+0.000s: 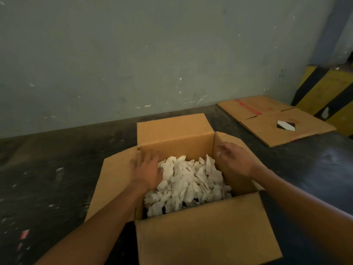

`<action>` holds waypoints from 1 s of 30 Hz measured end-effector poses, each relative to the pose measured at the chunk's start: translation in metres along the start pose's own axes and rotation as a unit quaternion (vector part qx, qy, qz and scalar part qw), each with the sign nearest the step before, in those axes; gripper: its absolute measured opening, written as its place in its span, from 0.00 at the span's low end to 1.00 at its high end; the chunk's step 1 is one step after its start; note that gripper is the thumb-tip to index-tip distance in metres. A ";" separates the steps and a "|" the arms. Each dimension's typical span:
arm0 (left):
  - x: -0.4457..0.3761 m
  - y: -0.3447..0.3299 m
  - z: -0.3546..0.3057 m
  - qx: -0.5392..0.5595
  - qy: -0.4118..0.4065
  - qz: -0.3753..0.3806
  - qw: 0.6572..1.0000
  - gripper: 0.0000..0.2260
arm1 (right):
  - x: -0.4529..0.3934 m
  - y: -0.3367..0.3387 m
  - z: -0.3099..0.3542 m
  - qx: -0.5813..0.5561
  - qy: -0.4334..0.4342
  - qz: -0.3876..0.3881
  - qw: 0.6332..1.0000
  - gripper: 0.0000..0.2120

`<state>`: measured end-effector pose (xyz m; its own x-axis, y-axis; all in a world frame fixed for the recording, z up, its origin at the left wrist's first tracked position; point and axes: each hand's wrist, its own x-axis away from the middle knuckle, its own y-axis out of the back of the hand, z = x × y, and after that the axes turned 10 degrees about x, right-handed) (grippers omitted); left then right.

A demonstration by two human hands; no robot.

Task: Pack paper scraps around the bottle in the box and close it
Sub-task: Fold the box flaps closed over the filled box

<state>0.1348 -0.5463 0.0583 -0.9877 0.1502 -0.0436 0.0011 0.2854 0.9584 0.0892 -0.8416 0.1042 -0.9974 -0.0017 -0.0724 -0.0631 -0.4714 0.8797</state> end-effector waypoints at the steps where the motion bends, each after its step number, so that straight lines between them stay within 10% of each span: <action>1: 0.001 0.002 0.007 -0.008 0.042 0.001 0.999 0.30 | 0.006 0.001 -0.009 -0.004 -0.035 -0.052 0.998 0.18; 7: 0.009 -0.007 0.032 0.063 0.188 0.027 0.980 0.38 | 0.048 -0.011 -0.061 -0.060 -0.332 -0.150 0.929 0.26; 11: 0.008 -0.012 0.034 0.102 0.178 0.021 0.979 0.40 | 0.072 -0.031 -0.072 -0.340 -0.511 -0.136 0.777 0.42; 15: 0.008 -0.013 0.036 0.111 0.172 0.015 0.979 0.37 | 0.081 -0.030 -0.071 -0.540 -0.508 -0.114 0.661 0.19; 22: 0.007 -0.008 0.037 0.165 0.160 0.021 0.973 0.37 | 0.075 -0.014 -0.036 -0.524 -0.378 -0.268 0.714 0.16; 25: 0.005 -0.005 0.044 0.167 0.147 0.020 0.975 0.36 | 0.081 -0.013 -0.014 -0.418 -0.233 -0.290 0.828 0.17; 30: 0.010 0.004 0.062 0.169 0.144 0.007 0.975 0.29 | 0.093 -0.038 0.020 -0.107 0.014 -0.107 0.988 0.27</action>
<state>0.1341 -0.4851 0.0440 -0.9901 -0.1015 0.0971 0.0192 0.5875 0.8090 -0.0017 -0.8065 0.0729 -0.9603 0.0959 -0.2620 -0.2612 -0.6389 0.7235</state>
